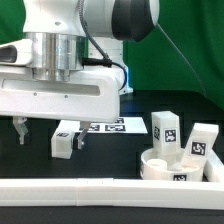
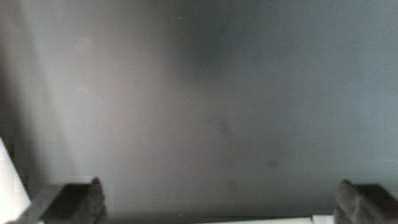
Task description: Assemble stool
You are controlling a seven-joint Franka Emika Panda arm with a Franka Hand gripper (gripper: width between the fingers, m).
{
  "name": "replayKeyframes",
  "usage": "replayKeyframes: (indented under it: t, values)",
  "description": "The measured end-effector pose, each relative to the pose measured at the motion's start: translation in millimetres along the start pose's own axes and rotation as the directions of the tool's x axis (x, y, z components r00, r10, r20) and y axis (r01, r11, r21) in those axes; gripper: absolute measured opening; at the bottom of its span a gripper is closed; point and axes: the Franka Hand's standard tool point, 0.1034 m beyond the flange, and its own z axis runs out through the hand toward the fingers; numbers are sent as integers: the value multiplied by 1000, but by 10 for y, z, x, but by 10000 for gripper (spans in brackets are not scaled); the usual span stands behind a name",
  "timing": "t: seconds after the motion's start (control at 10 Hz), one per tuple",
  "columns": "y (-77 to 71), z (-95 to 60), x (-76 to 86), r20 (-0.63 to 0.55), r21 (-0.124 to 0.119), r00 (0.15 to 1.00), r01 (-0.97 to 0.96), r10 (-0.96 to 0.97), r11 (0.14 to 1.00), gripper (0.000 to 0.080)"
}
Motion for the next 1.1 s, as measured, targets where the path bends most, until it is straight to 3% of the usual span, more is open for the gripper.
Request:
replayKeyframes:
  t: [0.2, 0.4, 0.7, 0.9, 1.1]
  values:
    - [80, 45, -71, 5, -6, 1000, -15, 15, 1000, 649]
    - [271, 118, -277, 13, -23, 1000, -17, 17, 1000, 649]
    - [269, 123, -287, 20, -21, 1000, -17, 17, 1000, 649]
    - [165, 128, -397, 213, 29, 976, -44, 37, 999, 649]
    - [138, 126, -360, 324, 34, 945, -55, 41, 998, 649]
